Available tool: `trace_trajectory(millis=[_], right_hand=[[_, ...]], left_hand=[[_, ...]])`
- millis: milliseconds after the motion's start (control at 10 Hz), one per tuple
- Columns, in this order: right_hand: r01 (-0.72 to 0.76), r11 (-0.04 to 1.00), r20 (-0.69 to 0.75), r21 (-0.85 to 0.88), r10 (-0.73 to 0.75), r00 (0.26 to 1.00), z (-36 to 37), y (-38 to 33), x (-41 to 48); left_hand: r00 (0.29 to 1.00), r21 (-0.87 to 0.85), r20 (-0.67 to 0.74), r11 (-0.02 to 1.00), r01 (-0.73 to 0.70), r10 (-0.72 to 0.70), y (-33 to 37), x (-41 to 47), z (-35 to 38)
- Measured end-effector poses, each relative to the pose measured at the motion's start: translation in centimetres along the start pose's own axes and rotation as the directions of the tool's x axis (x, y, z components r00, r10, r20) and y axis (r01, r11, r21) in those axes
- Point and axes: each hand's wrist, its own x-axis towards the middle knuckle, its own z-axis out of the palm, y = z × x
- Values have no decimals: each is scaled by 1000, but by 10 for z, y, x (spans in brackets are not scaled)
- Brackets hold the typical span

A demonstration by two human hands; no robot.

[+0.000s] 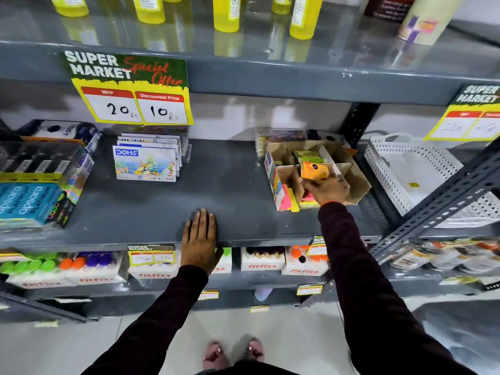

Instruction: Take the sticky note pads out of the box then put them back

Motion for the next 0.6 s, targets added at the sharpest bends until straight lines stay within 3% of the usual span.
trace_trajectory(millis=[100, 200, 300, 500, 600], right_hand=[[-14, 1000, 33, 14, 14, 999, 14, 2, -1], [-30, 999, -83, -38, 27, 996, 25, 4, -8], [-26, 994, -104, -104, 15, 994, 28, 4, -12], [-58, 992, -43, -112, 54, 998, 19, 1, -16], [5, 997, -89, -79, -12, 996, 11, -11, -28]], left_hand=[[1000, 12, 15, 1000, -15, 14, 0, 0, -2], [999, 51, 31, 998, -34, 32, -2, 0, -2], [998, 73, 66, 997, -10, 5, -1, 2, -2], [970, 132, 203, 985, 108, -133, 22, 1, -24], [938, 76, 301, 985, 158, -173, 39, 16, -57]])
